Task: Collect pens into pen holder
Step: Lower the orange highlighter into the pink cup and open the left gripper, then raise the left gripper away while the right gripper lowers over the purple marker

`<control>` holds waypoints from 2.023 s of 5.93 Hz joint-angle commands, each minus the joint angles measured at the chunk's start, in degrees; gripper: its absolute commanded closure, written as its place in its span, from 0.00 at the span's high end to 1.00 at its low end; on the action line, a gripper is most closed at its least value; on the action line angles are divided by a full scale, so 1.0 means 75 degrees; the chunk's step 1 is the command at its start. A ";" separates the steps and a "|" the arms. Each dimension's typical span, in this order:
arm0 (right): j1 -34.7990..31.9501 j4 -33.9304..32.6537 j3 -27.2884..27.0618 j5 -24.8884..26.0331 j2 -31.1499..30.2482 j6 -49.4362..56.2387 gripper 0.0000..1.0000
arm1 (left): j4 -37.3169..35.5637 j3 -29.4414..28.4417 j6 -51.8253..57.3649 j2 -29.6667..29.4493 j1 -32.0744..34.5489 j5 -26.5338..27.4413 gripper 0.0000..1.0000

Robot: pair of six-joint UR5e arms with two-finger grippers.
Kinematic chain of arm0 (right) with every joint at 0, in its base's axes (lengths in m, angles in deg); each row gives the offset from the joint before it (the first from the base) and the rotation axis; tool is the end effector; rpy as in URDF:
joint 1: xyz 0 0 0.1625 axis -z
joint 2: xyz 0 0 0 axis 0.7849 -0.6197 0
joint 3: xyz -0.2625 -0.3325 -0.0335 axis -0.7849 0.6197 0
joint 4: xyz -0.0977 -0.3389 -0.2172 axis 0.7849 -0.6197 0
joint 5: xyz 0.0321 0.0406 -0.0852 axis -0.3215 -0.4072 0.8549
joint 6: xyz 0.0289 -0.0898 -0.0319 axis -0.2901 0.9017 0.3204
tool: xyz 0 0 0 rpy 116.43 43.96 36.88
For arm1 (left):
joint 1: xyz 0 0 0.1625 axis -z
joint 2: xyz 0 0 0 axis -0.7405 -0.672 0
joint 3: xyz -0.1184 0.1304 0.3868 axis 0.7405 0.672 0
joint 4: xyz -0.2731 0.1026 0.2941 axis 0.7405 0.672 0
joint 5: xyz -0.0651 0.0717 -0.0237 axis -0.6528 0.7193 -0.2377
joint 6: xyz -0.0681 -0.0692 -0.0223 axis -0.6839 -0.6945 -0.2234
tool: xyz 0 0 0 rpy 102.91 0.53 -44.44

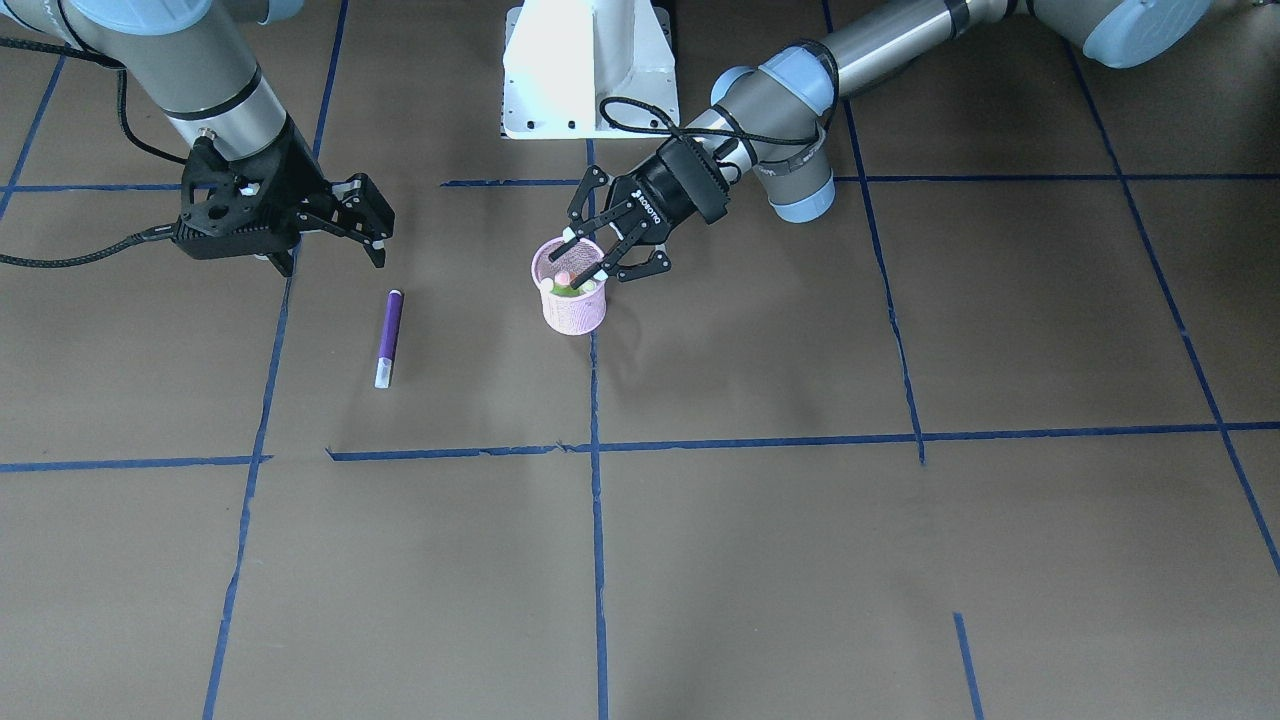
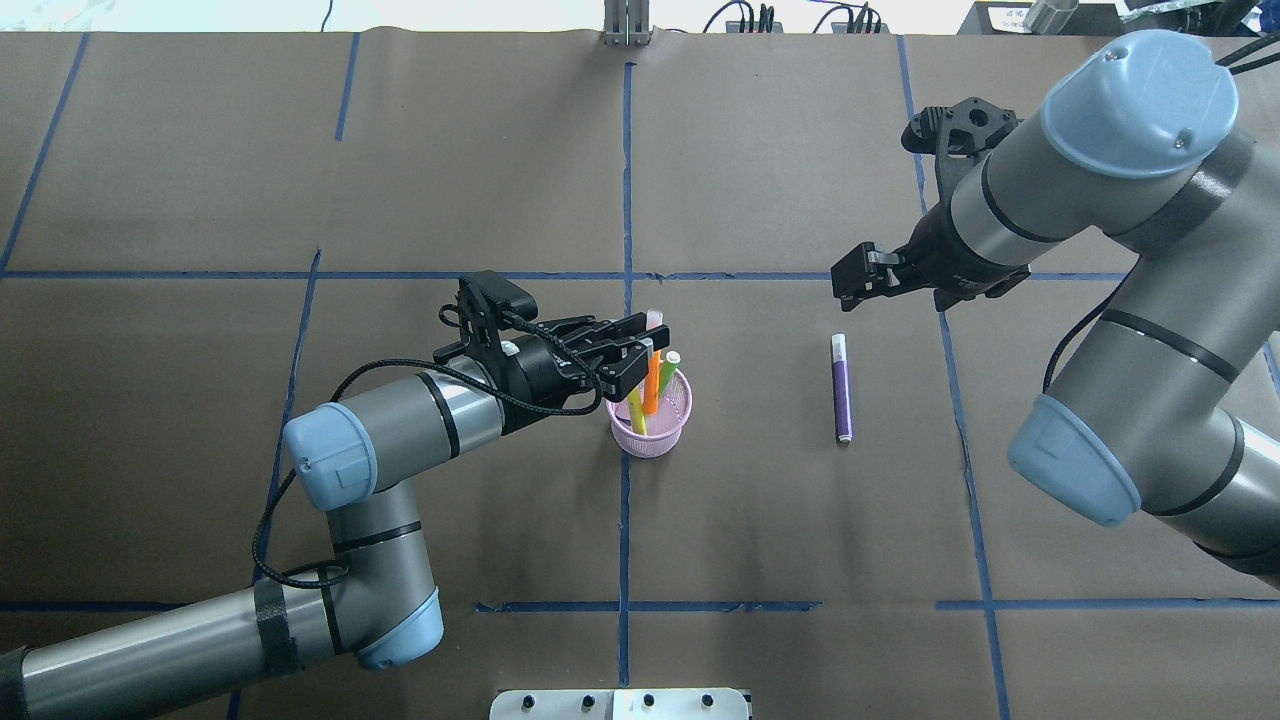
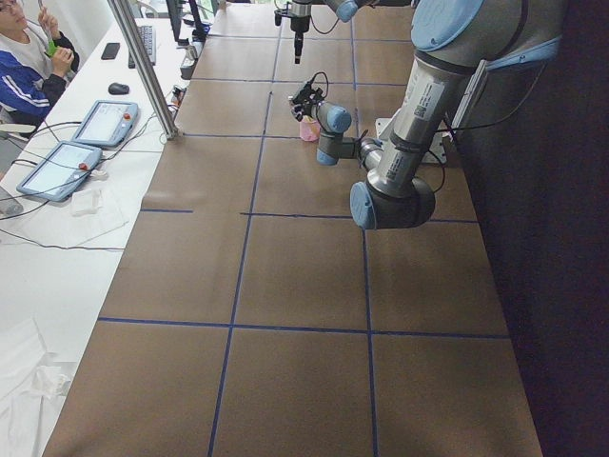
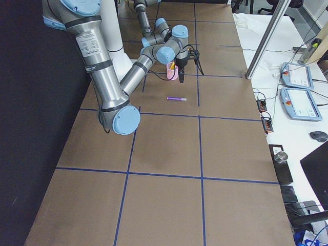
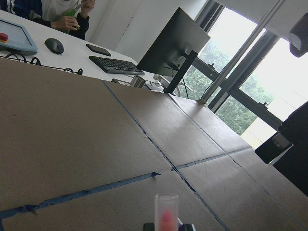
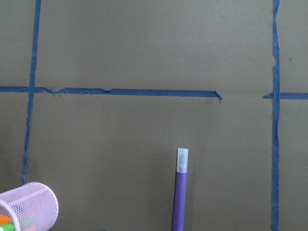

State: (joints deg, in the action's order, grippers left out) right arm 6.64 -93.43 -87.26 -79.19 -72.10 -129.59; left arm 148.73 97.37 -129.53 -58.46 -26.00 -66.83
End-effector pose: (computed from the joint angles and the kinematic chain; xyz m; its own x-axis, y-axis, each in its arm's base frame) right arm -0.3290 -0.4539 0.2570 0.6556 -0.0289 0.7546 -0.0600 0.9941 0.0902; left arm 0.5488 -0.3812 0.2248 0.0334 0.6074 -0.7937 0.6101 0.6166 0.4975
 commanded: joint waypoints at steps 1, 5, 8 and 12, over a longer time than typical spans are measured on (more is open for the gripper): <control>0.0009 0.0012 0.0081 0.0000 0.0011 0.0000 1.00 | -0.0002 0.0232 -0.0086 0.0007 0.0119 -0.0062 1.00; 0.0091 0.0106 0.1063 0.0000 0.0325 -0.0304 1.00 | -0.3420 0.2217 -0.1093 0.0450 0.2070 -0.2583 1.00; 0.0628 0.1770 0.2582 0.0291 0.0503 -0.0769 1.00 | -0.6596 0.3326 -0.0978 0.1118 0.4660 -0.6476 1.00; 0.0946 0.2121 0.3197 0.0808 0.0327 -0.0809 1.00 | -0.6623 0.3304 0.0286 0.2279 0.5065 -0.6707 1.00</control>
State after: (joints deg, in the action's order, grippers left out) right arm 13.61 -77.65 -64.85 -73.27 -69.58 -135.80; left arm 99.14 122.40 -129.05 -42.61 11.80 -117.13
